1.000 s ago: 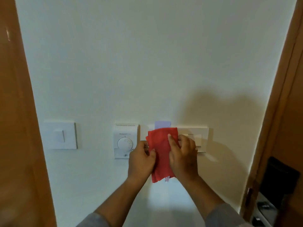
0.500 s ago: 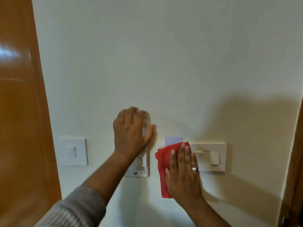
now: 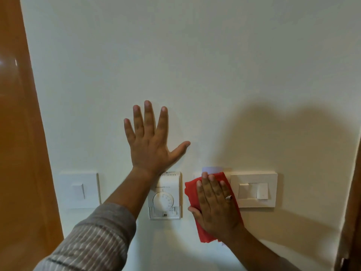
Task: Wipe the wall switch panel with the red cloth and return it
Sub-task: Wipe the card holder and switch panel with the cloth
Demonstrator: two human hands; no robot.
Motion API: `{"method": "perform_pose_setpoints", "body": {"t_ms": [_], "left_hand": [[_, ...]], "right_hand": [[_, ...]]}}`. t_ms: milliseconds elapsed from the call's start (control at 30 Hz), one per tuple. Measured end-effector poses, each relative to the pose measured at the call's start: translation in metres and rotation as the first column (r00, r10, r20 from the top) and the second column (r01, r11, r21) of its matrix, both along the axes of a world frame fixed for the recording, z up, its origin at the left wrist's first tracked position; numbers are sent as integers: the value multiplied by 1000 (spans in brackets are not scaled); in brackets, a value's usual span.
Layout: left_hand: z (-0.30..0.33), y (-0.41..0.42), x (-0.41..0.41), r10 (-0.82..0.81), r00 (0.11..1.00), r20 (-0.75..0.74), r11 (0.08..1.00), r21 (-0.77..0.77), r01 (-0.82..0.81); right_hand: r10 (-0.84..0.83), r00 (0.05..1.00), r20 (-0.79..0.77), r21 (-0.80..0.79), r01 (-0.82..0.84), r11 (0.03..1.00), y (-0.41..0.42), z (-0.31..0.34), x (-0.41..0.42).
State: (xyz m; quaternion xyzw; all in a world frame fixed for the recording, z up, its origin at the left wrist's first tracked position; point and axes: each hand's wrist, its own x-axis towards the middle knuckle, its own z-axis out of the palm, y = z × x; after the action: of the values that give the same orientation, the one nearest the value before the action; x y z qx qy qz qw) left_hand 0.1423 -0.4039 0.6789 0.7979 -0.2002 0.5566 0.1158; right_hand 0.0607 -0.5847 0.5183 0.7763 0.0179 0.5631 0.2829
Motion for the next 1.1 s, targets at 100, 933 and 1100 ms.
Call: {"method": "perform_pose_setpoints", "body": {"t_ms": [100, 933, 1100], "left_hand": [[1, 1, 0, -4, 1000, 15, 1000, 4, 4], [3, -3, -5, -2, 999, 40, 1000, 3, 2], [2, -2, -6, -16, 999, 28, 1000, 8, 15]], "right_hand": [[81, 995, -58, -163, -90, 983, -15, 0, -2], [199, 958, -207, -280, -253, 926, -29, 18, -6], [179, 925, -334, -441, -321, 838, -53, 31, -22]]}}
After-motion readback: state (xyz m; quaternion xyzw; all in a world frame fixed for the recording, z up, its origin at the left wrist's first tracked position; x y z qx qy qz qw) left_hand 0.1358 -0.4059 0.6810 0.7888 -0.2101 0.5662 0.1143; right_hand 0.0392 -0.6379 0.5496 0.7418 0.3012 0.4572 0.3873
